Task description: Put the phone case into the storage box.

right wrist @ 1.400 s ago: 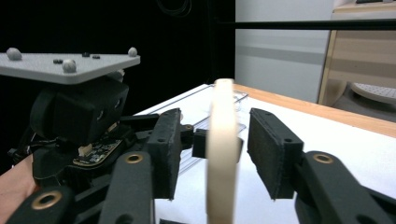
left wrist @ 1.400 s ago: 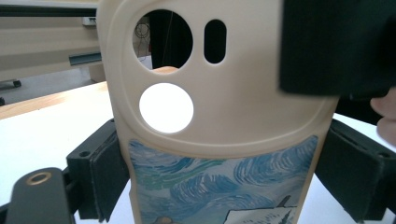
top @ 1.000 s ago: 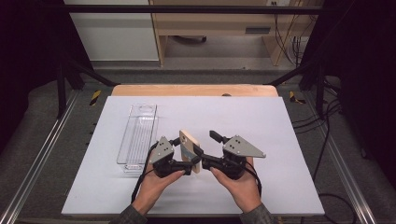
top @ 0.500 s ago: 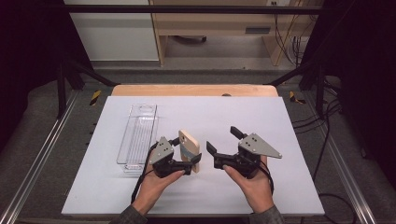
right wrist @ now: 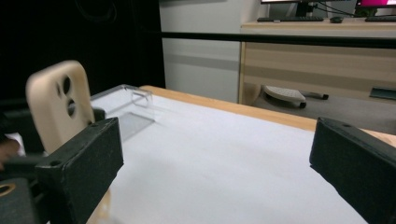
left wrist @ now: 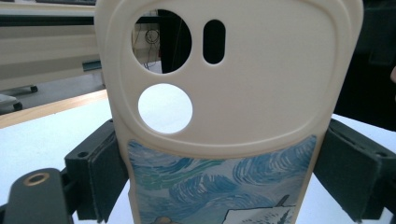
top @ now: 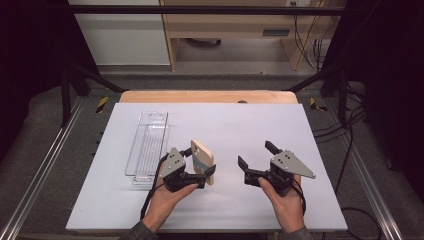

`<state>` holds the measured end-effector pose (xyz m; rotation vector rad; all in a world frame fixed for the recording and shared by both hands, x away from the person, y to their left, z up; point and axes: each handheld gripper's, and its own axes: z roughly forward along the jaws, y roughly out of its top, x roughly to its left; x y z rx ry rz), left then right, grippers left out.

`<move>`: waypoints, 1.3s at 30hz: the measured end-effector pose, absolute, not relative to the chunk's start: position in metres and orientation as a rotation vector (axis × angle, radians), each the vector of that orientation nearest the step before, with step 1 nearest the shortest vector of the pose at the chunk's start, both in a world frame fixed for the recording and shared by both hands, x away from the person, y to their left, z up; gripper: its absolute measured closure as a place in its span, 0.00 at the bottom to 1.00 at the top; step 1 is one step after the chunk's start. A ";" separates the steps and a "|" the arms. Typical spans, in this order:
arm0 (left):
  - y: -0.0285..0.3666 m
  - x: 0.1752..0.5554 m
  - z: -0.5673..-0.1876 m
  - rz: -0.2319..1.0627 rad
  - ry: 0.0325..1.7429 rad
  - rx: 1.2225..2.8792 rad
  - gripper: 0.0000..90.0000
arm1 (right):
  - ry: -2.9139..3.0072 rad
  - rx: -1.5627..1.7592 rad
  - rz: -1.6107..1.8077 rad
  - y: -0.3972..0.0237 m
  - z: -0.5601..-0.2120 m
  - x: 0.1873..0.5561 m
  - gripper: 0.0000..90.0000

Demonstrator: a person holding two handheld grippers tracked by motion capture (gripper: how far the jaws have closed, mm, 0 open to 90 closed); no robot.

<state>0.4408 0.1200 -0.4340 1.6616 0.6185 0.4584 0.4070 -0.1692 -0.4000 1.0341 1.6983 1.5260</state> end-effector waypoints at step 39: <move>0.165 0.464 -0.342 0.654 0.690 1.639 0.12 | 1.705 1.020 1.457 -0.203 -0.460 0.410 0.04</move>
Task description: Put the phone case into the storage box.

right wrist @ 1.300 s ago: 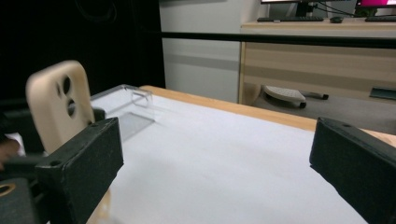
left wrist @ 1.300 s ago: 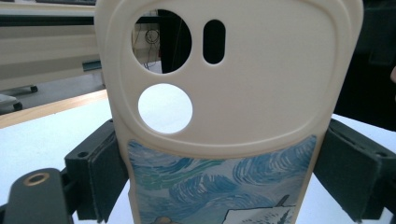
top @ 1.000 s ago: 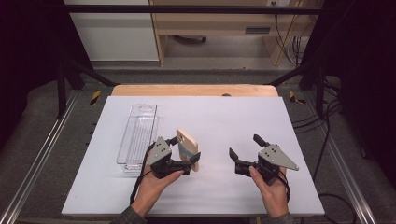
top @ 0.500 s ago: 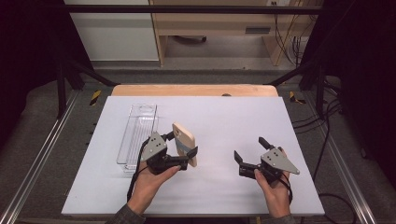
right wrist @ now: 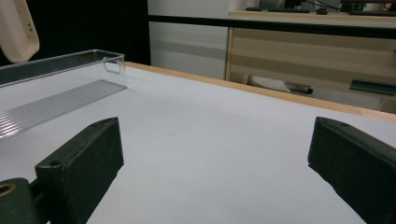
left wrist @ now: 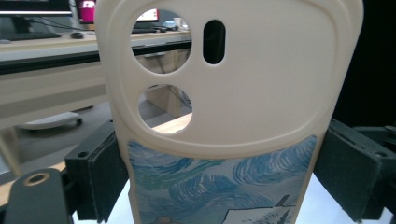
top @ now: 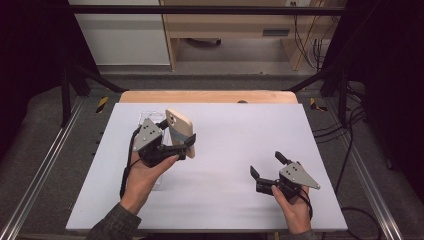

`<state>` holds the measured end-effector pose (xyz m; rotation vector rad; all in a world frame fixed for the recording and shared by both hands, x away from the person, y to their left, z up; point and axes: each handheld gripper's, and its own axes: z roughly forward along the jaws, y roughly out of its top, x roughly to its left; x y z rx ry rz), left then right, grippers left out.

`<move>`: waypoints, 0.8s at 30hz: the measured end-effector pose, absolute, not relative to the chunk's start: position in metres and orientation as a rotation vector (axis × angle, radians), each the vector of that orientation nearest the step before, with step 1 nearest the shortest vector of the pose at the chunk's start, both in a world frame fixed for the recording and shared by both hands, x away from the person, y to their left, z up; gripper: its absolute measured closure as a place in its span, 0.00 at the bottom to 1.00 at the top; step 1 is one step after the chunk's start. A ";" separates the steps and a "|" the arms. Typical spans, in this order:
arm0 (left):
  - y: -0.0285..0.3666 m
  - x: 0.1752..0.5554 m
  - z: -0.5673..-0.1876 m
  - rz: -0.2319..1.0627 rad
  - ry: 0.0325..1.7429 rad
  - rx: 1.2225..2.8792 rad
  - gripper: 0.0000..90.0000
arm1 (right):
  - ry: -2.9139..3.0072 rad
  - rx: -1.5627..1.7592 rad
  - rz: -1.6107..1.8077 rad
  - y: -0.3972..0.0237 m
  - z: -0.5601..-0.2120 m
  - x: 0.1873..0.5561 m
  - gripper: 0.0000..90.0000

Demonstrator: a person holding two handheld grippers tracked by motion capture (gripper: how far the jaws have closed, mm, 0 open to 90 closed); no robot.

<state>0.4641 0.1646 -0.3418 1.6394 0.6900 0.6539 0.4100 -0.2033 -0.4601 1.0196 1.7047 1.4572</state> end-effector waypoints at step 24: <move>0.221 0.512 -0.316 0.807 0.930 1.556 0.12 | 1.719 1.115 1.405 -0.206 -0.467 0.407 0.04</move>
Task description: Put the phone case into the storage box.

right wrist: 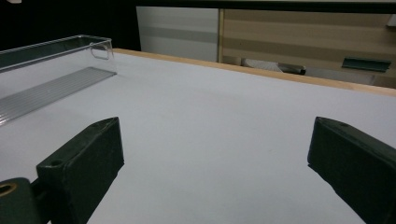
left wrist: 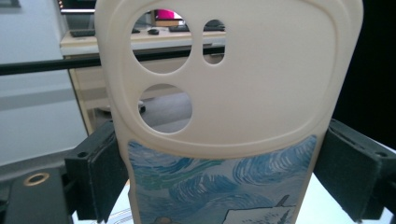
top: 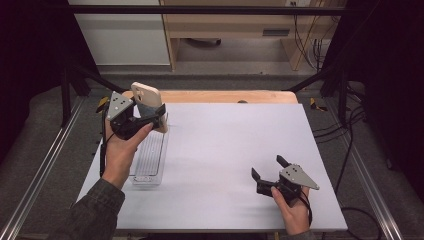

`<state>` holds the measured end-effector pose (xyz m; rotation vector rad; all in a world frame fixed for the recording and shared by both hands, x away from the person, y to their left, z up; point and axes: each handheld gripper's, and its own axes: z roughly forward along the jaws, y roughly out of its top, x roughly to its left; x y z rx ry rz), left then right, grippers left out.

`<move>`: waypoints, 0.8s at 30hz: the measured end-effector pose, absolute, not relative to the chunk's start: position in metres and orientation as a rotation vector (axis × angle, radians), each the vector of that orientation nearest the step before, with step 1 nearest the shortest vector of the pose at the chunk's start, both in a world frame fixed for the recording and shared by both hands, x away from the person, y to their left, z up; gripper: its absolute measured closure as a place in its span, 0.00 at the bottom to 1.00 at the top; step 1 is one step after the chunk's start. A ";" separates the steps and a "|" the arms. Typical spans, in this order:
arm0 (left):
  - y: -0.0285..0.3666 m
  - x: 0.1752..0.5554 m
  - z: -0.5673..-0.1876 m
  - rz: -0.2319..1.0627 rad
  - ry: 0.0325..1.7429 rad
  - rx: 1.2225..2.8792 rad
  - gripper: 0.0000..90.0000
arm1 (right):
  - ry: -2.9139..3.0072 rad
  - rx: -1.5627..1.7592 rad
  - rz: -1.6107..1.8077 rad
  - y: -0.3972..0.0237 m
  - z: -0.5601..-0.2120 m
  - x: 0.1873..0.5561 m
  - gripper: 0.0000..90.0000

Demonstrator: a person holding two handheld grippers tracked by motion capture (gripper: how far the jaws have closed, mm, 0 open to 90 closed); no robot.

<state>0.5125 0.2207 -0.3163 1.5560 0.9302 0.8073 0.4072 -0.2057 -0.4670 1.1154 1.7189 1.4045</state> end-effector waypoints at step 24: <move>0.242 0.550 -0.330 0.855 1.056 1.529 0.12 | 1.764 1.001 1.409 -0.201 -0.469 0.405 0.03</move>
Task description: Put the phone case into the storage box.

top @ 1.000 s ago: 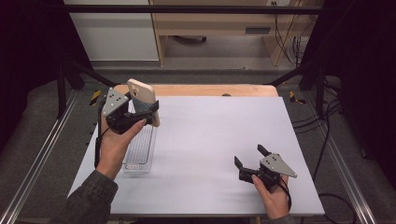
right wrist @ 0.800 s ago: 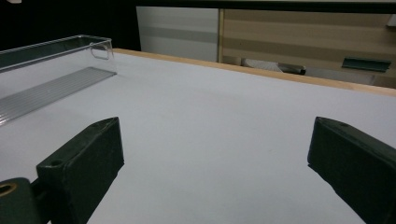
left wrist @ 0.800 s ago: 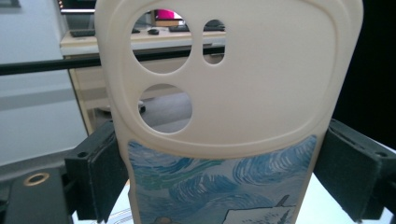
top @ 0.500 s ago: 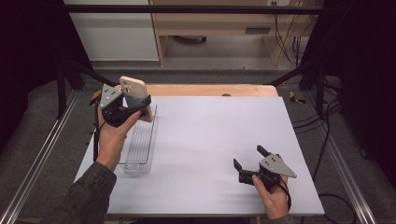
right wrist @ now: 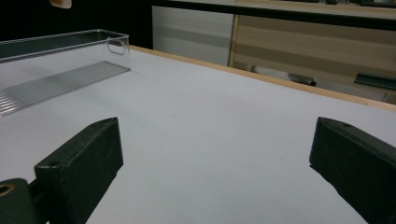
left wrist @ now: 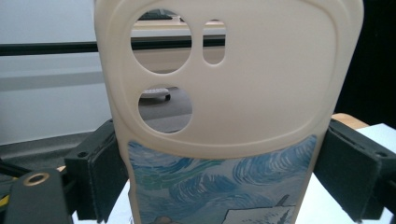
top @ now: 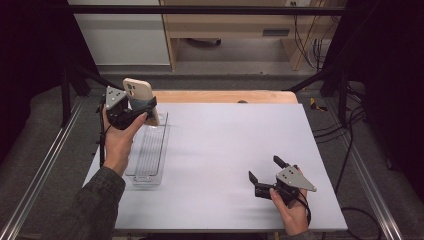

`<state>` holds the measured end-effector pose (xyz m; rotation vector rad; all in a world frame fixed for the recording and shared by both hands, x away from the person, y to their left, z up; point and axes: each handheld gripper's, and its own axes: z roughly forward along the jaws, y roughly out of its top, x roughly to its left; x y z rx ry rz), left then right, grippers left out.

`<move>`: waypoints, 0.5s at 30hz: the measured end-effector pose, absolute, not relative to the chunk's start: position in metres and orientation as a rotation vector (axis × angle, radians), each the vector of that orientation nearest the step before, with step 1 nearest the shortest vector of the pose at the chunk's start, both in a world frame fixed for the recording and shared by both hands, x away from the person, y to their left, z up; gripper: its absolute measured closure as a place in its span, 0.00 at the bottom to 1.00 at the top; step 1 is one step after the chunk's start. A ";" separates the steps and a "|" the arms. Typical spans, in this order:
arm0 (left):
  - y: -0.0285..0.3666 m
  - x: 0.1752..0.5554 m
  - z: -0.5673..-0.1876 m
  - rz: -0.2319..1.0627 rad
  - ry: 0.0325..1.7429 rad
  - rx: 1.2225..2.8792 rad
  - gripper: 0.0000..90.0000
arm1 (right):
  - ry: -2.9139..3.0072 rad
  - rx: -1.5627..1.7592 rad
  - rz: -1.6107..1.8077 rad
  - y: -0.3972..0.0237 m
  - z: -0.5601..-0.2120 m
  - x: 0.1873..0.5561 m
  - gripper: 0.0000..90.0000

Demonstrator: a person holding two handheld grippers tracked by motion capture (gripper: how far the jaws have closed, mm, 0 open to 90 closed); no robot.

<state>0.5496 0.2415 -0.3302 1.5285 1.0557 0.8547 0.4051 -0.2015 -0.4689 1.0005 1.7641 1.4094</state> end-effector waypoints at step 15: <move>0.239 0.557 -0.322 0.887 1.052 1.520 0.12 | 1.770 0.983 1.410 -0.199 -0.469 0.405 0.03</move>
